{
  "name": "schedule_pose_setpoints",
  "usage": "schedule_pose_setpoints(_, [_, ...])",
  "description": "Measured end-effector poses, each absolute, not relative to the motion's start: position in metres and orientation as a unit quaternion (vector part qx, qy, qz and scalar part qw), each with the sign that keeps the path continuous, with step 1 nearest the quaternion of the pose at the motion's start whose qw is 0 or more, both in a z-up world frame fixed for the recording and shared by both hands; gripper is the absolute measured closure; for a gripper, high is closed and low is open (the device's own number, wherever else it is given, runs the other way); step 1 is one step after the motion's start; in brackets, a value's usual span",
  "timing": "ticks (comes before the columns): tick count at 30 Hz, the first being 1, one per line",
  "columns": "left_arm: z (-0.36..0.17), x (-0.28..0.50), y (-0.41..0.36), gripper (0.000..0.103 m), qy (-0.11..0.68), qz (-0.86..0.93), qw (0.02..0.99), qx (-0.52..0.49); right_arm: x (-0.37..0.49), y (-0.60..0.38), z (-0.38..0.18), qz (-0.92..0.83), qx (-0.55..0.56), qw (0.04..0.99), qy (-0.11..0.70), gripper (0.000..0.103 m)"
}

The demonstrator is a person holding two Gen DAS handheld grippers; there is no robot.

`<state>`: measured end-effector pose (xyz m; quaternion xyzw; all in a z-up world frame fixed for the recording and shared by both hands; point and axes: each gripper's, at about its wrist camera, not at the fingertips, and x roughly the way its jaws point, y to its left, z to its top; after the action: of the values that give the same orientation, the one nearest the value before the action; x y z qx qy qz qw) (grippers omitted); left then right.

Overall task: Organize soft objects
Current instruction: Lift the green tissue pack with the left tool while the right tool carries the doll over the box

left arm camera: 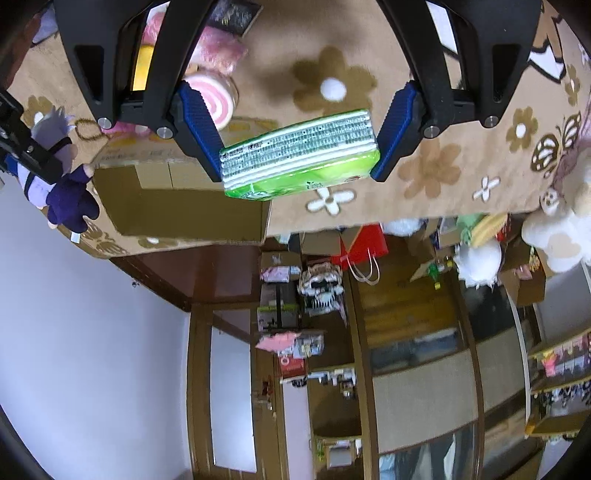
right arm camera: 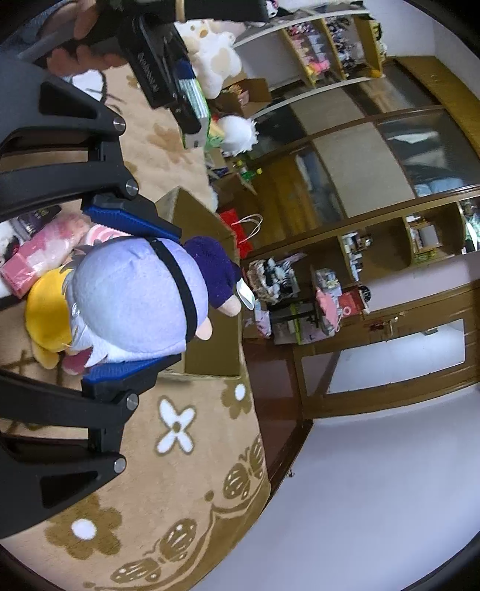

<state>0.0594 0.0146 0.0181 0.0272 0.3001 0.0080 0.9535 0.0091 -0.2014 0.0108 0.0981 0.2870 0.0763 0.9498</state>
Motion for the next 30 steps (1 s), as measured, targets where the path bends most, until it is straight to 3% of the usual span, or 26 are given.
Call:
schedule_pose_setpoints(14, [0.027, 0.103, -0.009, 0.025, 0.257, 0.009, 0.965, 0.058, 0.049, -0.213, 0.032, 0.082, 0.095, 0.958, 0.256, 0.042])
schedule_pose_setpoints(30, [-0.006, 0.142, -0.045, 0.025, 0.284, -0.029, 0.954, 0.095, 0.096, -0.205, -0.004, 0.062, 0.058, 0.946, 0.312, 0.041])
